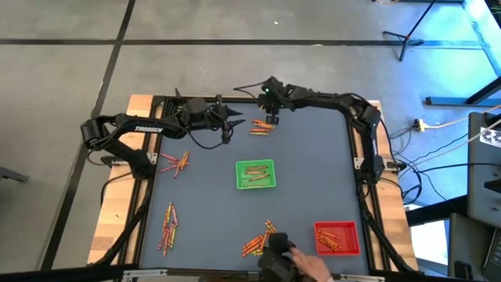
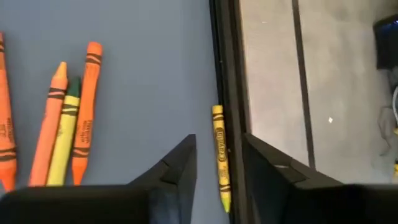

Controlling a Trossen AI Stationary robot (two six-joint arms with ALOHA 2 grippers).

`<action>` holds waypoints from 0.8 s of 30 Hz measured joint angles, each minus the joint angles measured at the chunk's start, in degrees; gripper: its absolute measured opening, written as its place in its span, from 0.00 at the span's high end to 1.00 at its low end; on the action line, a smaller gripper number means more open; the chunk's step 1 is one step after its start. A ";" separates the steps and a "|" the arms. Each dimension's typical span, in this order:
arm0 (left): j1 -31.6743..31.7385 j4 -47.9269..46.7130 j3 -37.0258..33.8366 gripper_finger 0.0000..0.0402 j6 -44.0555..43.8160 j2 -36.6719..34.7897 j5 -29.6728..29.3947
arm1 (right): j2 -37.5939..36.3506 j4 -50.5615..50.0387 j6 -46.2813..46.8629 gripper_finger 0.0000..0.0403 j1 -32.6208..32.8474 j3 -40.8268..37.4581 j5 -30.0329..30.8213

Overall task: Sort crayons
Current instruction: Put the light green crayon into the black bin

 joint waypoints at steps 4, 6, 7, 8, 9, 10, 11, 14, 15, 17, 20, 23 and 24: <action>0.02 -0.12 0.00 0.72 0.00 0.00 0.00 | -0.02 -4.55 0.62 0.84 -2.59 2.13 -4.63; 0.02 -0.13 0.00 0.72 0.00 -0.02 0.00 | -0.02 -5.75 2.02 0.93 -4.27 2.28 -6.13; 0.02 -0.14 0.00 0.72 0.00 -0.01 0.00 | -0.02 -6.67 2.89 0.96 -5.13 2.27 -6.36; 0.02 -0.13 0.00 0.72 0.00 0.00 0.00 | -0.02 -7.60 3.91 0.98 -6.04 2.26 -6.39; 0.02 -0.12 0.00 0.72 0.00 0.00 -0.02 | -0.02 -8.55 5.15 0.98 -6.83 2.26 -6.49; 0.02 -0.12 -0.02 0.72 0.00 0.00 0.00 | -0.02 -9.20 6.56 0.97 -7.60 2.19 -6.70; 0.02 -0.14 -0.01 0.72 0.00 0.00 0.00 | -0.05 -9.18 7.93 0.96 -8.29 1.81 -6.76; 0.02 -0.11 0.00 0.72 0.00 0.00 -0.02 | -0.04 -10.03 11.01 0.95 -9.98 0.22 -7.57; 0.01 -0.09 0.00 0.72 0.00 0.00 -0.02 | -0.04 -9.97 12.23 0.96 -10.43 -0.22 -8.48; 0.02 -0.04 0.00 0.72 0.00 0.00 0.00 | -0.04 -8.60 14.88 0.99 -10.75 -1.17 -10.08; 0.02 0.00 0.00 0.72 0.00 0.00 -0.02 | -0.04 -6.36 18.18 0.99 -10.47 -2.39 -10.28; 0.01 0.22 0.00 0.72 0.00 -0.02 -0.02 | -0.04 -2.70 20.85 0.98 -10.42 -3.47 -10.87; 0.02 0.21 0.00 0.72 0.00 0.00 -0.03 | -0.04 -2.58 21.12 0.98 -10.42 -3.73 -10.82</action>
